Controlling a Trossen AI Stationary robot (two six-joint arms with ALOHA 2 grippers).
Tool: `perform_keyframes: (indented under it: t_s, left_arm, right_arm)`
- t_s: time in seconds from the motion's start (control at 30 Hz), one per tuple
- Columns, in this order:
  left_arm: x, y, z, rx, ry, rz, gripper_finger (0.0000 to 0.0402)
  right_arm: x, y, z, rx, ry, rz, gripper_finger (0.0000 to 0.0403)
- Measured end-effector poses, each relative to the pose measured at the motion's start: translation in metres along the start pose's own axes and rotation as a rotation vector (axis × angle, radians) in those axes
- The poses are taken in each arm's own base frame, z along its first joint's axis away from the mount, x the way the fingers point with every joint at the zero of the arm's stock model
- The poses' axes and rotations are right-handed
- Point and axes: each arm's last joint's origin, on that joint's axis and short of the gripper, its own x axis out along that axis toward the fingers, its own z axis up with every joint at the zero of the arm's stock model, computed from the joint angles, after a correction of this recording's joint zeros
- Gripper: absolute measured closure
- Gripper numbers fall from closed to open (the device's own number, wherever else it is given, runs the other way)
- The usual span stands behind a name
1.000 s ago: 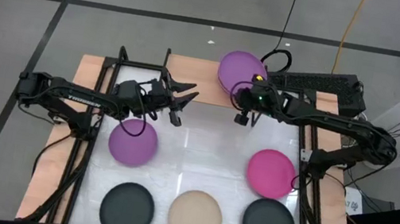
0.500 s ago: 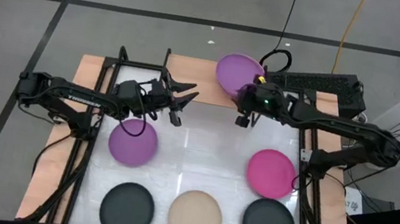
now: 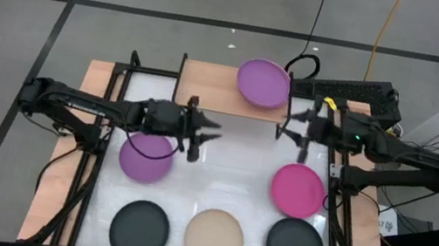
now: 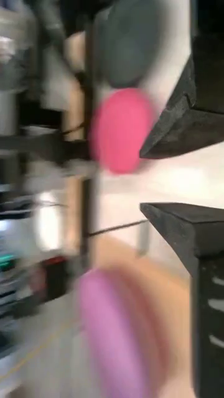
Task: Place and stack plates onto a shelf
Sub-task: Stack the purple plate on top of the purple plate on the shelf
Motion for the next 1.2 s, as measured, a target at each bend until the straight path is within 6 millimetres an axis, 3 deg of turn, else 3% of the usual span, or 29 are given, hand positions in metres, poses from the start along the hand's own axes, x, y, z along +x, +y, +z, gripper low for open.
perform_keyframes:
  t_s: [0.17,0.27,0.47,0.77,1.03,1.2]
  left_arm:
    - [-0.008,-0.015,-0.018,-0.077,0.333,0.003,0.0273]
    - [-0.017,-0.02,-0.043,-0.169,0.58,0.044,0.0273]
    - [-0.018,-0.03,-0.071,-0.398,0.835,0.151,0.0273]
    - [0.004,-0.06,-0.106,-0.466,1.024,0.201,0.0273]
    - [0.021,-0.072,-0.136,-0.464,1.134,0.292,0.0273]
    - [0.025,-0.074,-0.144,-0.468,1.162,0.32,0.0273]
  right_arm:
    - [-0.009,0.018,-0.029,0.024,0.015,0.081,0.0261]
    - [-0.003,0.029,-0.054,0.026,0.012,0.104,0.0261]
    - [0.012,0.045,-0.097,0.009,-0.111,0.095,0.0261]
    - [0.009,0.045,-0.098,-0.002,-0.181,0.076,0.0261]
    - [0.009,0.044,-0.097,-0.005,-0.188,0.071,0.0261]
    - [0.009,0.044,-0.097,-0.013,-0.188,0.07,0.0261]
